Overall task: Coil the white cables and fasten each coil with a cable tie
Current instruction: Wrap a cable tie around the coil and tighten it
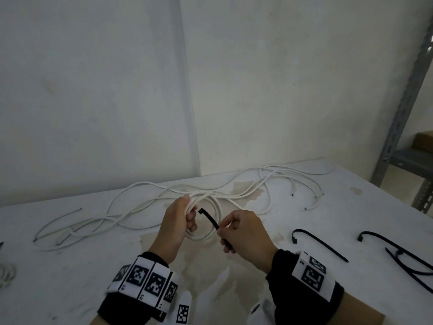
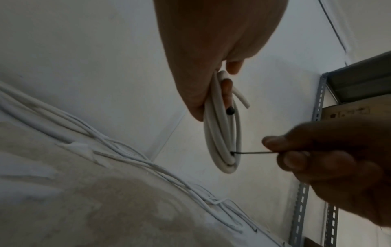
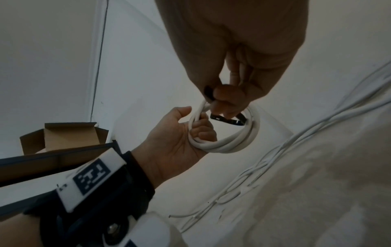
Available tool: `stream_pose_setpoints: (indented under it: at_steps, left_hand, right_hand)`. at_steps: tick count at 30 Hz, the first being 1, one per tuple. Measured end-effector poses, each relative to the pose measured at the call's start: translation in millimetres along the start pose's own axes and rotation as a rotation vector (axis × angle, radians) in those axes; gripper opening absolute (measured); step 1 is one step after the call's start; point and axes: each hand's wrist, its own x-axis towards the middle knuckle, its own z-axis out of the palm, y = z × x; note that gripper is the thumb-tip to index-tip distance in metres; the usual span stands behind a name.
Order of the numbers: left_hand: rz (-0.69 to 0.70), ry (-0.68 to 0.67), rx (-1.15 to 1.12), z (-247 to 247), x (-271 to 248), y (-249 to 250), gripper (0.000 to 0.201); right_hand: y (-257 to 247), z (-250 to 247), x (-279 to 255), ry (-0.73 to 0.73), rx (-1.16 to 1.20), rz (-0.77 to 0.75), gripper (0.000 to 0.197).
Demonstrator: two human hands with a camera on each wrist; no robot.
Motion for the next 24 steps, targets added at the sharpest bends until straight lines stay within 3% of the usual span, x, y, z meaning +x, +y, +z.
stream_pose_setpoints:
  at_steps: [5,9,16,21,24]
  left_hand:
    - [0.105,-0.001,0.085,-1.7,-7.7,-5.3,0.021]
    - [0.071,0.019,0.039,-7.8,-8.5,-4.3,0.019]
    - [0.11,0.003,0.037,-22.8,-0.8,-3.0,0.029]
    - [0.06,0.005,0.04,-28.4,1.4,-2.8,0.029]
    - [0.042,-0.017,-0.006,-29.1,0.2,-3.4,0.031]
  right_hand:
    - [-12.5,15.4,5.6,0.044,0.085,-0.017,0.008]
    - [-19.1,24.8,5.6,0.041,0.122,-0.067,0.013]
    - [-23.3,27.0,-2.5,-0.139,0.218,-0.147,0.012]
    - [-26.1,20.2,-11.4,-0.322,0.287,-0.196,0.045]
    - [-29.4,23.4,-12.3,-0.324,0.257,-0.289,0.041]
